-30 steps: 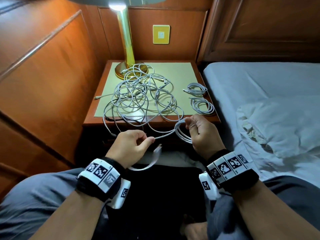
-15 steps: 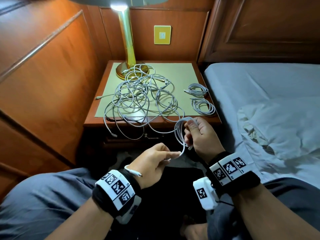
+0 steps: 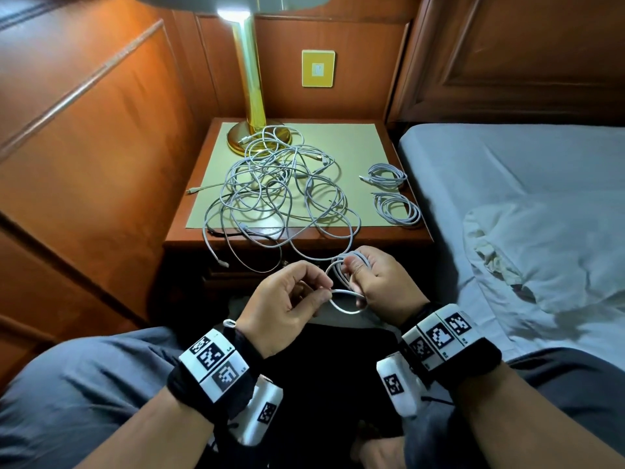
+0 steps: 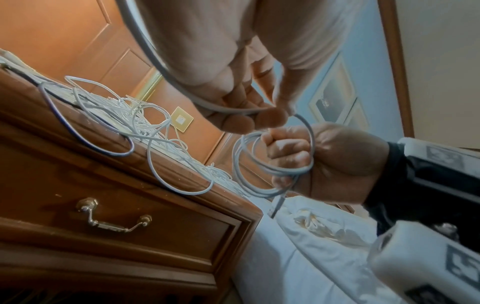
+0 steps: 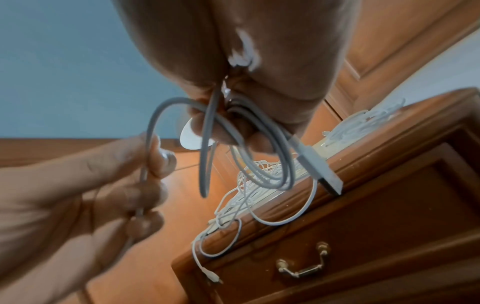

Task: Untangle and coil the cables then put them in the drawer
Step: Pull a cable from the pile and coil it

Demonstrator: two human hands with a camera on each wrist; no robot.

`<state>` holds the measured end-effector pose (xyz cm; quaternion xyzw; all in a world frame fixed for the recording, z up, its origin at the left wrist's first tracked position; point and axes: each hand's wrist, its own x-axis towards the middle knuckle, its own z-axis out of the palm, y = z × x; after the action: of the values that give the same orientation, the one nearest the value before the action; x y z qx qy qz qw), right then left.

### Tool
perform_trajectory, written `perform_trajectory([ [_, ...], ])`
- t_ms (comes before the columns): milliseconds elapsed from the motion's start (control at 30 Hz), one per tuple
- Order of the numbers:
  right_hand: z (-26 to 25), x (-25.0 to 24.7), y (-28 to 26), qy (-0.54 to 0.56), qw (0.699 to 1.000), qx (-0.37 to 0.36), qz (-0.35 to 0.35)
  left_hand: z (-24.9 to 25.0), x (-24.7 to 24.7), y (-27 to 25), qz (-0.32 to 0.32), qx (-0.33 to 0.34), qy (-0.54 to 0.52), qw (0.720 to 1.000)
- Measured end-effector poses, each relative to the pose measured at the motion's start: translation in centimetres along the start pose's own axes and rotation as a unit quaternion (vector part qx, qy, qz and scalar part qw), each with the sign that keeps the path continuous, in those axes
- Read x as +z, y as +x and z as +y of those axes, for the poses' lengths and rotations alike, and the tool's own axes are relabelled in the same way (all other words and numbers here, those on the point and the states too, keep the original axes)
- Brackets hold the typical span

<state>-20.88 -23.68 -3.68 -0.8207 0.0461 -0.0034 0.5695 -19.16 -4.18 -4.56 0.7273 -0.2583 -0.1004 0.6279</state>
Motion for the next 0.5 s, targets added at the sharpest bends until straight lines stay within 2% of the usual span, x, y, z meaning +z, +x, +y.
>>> perform_trajectory([
  [67,-0.2,-0.1,0.2,0.075,0.997,0.022,0.015,-0.1,0.0,-0.2,0.007,0.011,0.012,1.000],
  [167,-0.6,-0.2,0.2,0.159,0.986,0.019,0.049,0.1,0.2,-0.3,0.009,0.018,0.018,1.000],
  [267,-0.6,-0.5,0.4,0.216,0.970,0.010,0.110,-0.2,-0.1,-0.1,0.007,-0.005,0.036,0.999],
  [400,-1.2,-1.6,0.8,0.352,0.922,0.032,0.159,-0.2,-0.8,0.4,-0.003,-0.033,0.014,0.999],
  [500,-1.9,-2.6,0.7,0.414,0.894,0.039,0.168,-0.1,-1.2,0.8,0.022,-0.045,-0.029,0.998],
])
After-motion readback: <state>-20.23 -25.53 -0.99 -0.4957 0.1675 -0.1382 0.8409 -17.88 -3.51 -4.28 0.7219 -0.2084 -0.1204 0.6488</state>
